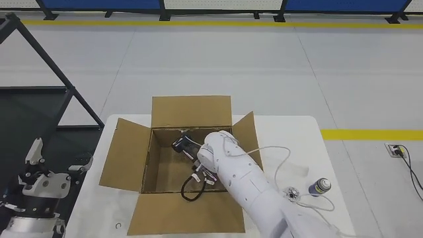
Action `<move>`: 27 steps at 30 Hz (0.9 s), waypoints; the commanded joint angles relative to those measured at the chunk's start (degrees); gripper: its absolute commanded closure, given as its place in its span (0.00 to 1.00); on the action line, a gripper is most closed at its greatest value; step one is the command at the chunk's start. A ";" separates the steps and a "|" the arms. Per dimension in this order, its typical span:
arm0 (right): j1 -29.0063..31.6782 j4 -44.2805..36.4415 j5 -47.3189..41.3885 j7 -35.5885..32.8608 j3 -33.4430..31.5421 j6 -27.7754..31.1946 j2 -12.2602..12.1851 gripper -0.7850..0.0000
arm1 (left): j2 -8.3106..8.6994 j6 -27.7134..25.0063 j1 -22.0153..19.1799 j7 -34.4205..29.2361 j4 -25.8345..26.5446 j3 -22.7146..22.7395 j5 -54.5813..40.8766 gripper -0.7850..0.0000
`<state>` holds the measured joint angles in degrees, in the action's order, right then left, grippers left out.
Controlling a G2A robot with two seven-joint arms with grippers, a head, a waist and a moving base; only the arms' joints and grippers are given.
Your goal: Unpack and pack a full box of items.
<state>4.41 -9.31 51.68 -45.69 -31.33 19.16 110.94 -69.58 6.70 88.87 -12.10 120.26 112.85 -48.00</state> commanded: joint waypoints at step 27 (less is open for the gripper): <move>2.12 -12.32 3.50 10.99 -4.55 15.00 -9.82 1.00 | 0.03 0.46 -0.56 -0.36 0.59 -1.53 1.89 0.00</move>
<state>5.90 -19.71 55.00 -34.39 -35.42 34.50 101.83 -69.54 7.18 88.30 -12.51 120.82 111.38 -46.13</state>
